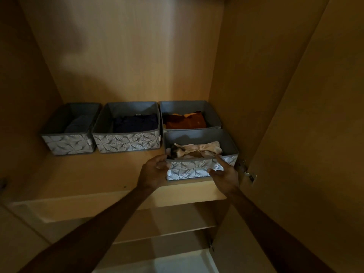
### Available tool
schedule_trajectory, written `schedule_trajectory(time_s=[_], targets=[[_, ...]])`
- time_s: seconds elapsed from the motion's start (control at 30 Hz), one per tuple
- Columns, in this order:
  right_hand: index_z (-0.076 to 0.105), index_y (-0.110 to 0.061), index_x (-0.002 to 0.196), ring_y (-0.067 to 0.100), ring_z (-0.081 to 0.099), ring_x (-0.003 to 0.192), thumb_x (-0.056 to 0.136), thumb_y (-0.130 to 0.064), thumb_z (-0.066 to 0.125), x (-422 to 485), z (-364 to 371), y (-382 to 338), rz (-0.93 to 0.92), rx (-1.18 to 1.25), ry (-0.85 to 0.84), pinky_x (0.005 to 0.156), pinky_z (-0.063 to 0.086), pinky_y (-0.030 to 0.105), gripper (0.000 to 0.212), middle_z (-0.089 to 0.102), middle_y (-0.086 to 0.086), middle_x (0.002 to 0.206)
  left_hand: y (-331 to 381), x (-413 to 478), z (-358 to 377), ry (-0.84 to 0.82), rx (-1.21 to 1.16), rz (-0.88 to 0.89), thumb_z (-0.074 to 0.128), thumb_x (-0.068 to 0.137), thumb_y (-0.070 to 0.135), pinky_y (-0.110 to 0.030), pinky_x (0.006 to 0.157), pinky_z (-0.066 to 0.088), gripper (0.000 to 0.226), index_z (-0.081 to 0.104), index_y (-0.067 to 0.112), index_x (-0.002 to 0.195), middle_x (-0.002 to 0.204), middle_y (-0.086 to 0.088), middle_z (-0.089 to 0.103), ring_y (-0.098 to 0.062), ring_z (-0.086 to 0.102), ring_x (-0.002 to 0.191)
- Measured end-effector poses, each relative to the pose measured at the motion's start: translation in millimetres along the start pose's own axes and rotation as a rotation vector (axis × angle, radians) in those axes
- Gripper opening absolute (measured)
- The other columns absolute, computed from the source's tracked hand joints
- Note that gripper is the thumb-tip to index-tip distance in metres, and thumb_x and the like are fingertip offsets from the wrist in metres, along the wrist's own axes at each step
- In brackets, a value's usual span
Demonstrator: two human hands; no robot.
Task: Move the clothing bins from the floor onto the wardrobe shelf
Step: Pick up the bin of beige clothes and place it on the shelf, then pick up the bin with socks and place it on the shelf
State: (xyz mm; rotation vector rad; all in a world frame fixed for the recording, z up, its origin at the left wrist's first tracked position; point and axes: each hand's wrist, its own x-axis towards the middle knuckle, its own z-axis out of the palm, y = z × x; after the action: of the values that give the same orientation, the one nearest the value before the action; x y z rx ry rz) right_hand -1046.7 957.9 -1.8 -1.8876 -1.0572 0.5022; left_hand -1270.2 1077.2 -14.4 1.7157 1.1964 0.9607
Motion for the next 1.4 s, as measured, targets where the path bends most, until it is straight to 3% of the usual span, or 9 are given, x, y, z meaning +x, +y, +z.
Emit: schedule_trajectory(time_s=[0.1, 0.2, 0.27, 0.5, 0.6, 0.77, 0.83, 1.13, 1.4], targets=[[0.066, -0.02, 0.12, 0.014, 0.065, 0.081, 0.084, -0.012, 0.071, -14, 14, 7, -0.002, 0.181, -0.01, 0.083, 0.056, 0.039, 0.038, 0.07, 0.005, 0.093, -2, -20, -3, 0.079, -0.134, -0.031, 0.068, 0.085, 0.01, -0.028, 0.075, 0.056, 0.014, 0.072, 0.019, 0.095, 0.093, 0.0, 0.074, -0.014, 0.07, 0.089], [0.07, -0.023, 0.109, 0.013, 0.065, 0.07, 0.084, -0.003, 0.069, -33, 28, 4, -0.008, 0.203, -0.055, 0.066, 0.052, 0.032, 0.032, 0.073, -0.002, 0.083, -6, -42, -9, 0.167, -0.381, -0.135, 0.064, 0.088, 0.004, -0.034, 0.071, 0.058, 0.008, 0.07, 0.007, 0.093, 0.091, -0.009, 0.072, -0.03, 0.068, 0.087], [0.069, -0.033, 0.099, 0.016, 0.066, 0.07, 0.082, -0.006, 0.069, -44, 37, 5, 0.01, 0.219, -0.087, 0.068, 0.051, 0.031, 0.031, 0.074, 0.001, 0.079, -14, -59, -16, 0.228, -0.471, -0.187, 0.06, 0.09, 0.0, -0.038, 0.074, 0.057, 0.011, 0.069, 0.003, 0.096, 0.089, -0.011, 0.07, -0.028, 0.066, 0.086], [0.07, -0.015, 0.102, 0.004, 0.06, 0.052, 0.085, -0.004, 0.066, -92, 70, 19, 0.099, 0.26, -0.32, 0.052, 0.045, 0.02, 0.02, 0.069, 0.004, 0.068, -50, -154, -41, 0.278, -0.407, -0.33, 0.069, 0.075, 0.01, -0.041, 0.082, 0.05, 0.017, 0.073, 0.026, 0.078, 0.08, 0.006, 0.073, -0.024, 0.066, 0.085], [0.068, -0.026, 0.088, 0.01, 0.062, 0.057, 0.084, -0.004, 0.067, -118, 85, 24, 0.096, 0.229, -0.413, 0.054, 0.044, 0.023, 0.022, 0.07, 0.005, 0.071, -61, -194, -48, 0.308, -0.423, -0.37, 0.069, 0.075, 0.009, -0.041, 0.082, 0.049, 0.011, 0.073, 0.02, 0.075, 0.074, 0.006, 0.072, -0.026, 0.063, 0.084], [0.068, -0.037, 0.089, 0.017, 0.067, 0.079, 0.079, -0.018, 0.068, -175, 102, 28, 0.031, 0.195, -0.601, 0.071, 0.053, 0.031, 0.021, 0.073, 0.001, 0.09, -64, -274, -66, 0.391, -0.311, -0.488, 0.057, 0.089, -0.006, -0.007, 0.058, 0.045, 0.013, 0.065, -0.009, 0.098, 0.092, -0.016, 0.066, -0.028, 0.06, 0.085], [0.069, -0.036, 0.093, 0.018, 0.067, 0.082, 0.079, -0.022, 0.069, -201, 104, 31, -0.006, 0.172, -0.673, 0.075, 0.053, 0.034, 0.02, 0.073, 0.004, 0.093, -60, -314, -69, 0.42, -0.298, -0.529, 0.054, 0.09, -0.009, -0.007, 0.055, 0.045, 0.016, 0.062, -0.015, 0.102, 0.096, -0.02, 0.064, -0.028, 0.058, 0.084], [0.066, -0.02, 0.109, 0.011, 0.067, 0.081, 0.085, -0.02, 0.069, -328, 106, 35, -0.119, 0.017, -1.098, 0.07, 0.05, 0.017, 0.023, 0.072, 0.0, 0.088, -42, -523, -61, 0.717, -0.322, -0.756, 0.062, 0.092, 0.019, -0.023, 0.068, 0.046, 0.016, 0.067, 0.015, 0.106, 0.097, -0.003, 0.074, -0.018, 0.07, 0.084], [0.068, -0.021, 0.111, 0.015, 0.07, 0.085, 0.081, -0.028, 0.07, -435, 118, 24, -0.434, -0.111, -1.545, 0.077, 0.056, 0.028, 0.031, 0.073, -0.002, 0.091, -11, -688, -24, 1.173, -0.282, -0.881, 0.061, 0.092, 0.023, -0.028, 0.073, 0.048, 0.018, 0.067, 0.02, 0.109, 0.096, 0.002, 0.074, -0.016, 0.071, 0.085]])
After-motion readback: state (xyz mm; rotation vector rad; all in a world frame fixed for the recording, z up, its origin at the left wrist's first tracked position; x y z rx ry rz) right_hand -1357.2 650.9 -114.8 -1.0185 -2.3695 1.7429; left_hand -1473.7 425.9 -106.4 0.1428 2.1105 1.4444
